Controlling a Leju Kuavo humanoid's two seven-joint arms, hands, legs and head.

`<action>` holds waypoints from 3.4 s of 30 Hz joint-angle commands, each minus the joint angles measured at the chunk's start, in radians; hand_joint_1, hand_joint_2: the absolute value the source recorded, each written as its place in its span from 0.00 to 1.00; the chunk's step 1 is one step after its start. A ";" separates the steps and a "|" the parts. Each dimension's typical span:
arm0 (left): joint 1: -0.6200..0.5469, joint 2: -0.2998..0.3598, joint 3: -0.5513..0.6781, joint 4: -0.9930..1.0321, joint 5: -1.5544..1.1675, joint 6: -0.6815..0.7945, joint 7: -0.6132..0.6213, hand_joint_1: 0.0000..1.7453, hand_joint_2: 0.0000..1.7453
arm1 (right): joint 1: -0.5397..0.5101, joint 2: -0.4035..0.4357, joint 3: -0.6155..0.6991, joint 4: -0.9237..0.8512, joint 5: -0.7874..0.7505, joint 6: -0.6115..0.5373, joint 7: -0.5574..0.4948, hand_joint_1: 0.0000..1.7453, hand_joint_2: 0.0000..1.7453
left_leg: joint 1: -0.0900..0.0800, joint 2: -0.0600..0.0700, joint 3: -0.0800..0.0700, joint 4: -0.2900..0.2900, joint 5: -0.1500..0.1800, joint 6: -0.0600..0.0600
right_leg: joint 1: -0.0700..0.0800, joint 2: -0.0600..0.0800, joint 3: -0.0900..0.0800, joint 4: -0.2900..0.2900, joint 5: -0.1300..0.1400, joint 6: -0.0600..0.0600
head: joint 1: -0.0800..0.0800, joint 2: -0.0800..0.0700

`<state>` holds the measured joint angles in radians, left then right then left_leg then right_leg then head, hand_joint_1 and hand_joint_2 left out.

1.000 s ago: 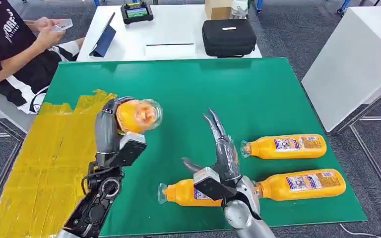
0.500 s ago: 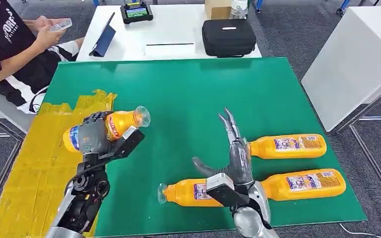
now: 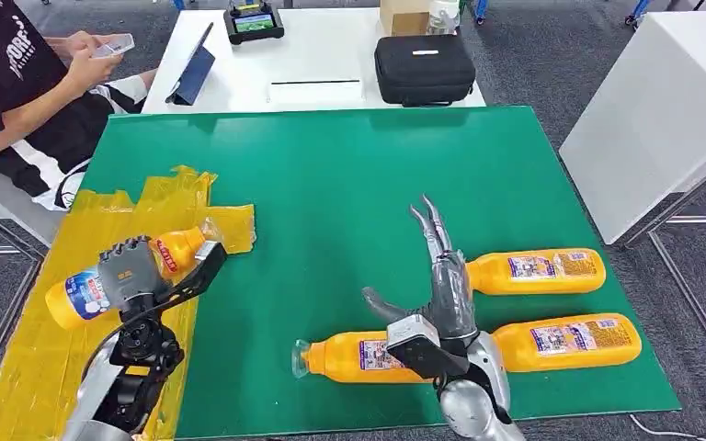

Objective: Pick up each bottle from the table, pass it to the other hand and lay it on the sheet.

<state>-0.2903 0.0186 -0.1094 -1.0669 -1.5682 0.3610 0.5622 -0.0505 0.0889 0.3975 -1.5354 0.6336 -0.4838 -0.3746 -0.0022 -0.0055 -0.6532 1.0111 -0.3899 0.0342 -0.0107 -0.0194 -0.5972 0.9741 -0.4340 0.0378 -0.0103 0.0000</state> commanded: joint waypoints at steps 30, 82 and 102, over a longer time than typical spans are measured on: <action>-0.078 -0.170 0.156 0.123 0.566 0.038 -0.752 0.00 1.00 | -0.006 -0.082 0.017 0.036 0.226 0.213 0.116 0.00 1.00 | 0.000 -0.002 0.004 0.000 -0.002 -0.001 | 0.000 -0.001 0.006 -0.001 -0.002 -0.001 | 0.000 0.000; 0.146 -0.141 0.073 -0.230 0.773 -0.095 -0.780 0.00 1.00 | 0.051 -0.177 0.030 0.190 0.679 0.456 0.439 1.00 1.00 | 0.000 0.000 0.010 -0.001 -0.002 -0.003 | 0.000 0.001 0.009 -0.002 -0.001 -0.002 | 0.000 0.000; 0.178 -0.144 -0.061 -0.355 0.731 -0.107 -0.775 0.00 1.00 | 0.019 -0.013 -0.207 0.157 0.227 0.142 0.236 1.00 1.00 | -0.001 0.000 0.007 0.000 -0.004 -0.003 | 0.000 0.002 0.007 -0.001 -0.002 -0.002 | 0.000 0.000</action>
<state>-0.1047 -0.1263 -0.0859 -1.4103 -0.8213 0.2632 -0.2262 0.0117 -0.0152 0.3086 -1.4168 0.9585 -0.2676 -0.0815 -0.0027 -0.0056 -0.6508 1.0110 -0.3919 0.0326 -0.0108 -0.0189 -0.5943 0.9735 -0.4349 0.0370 -0.0103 0.0000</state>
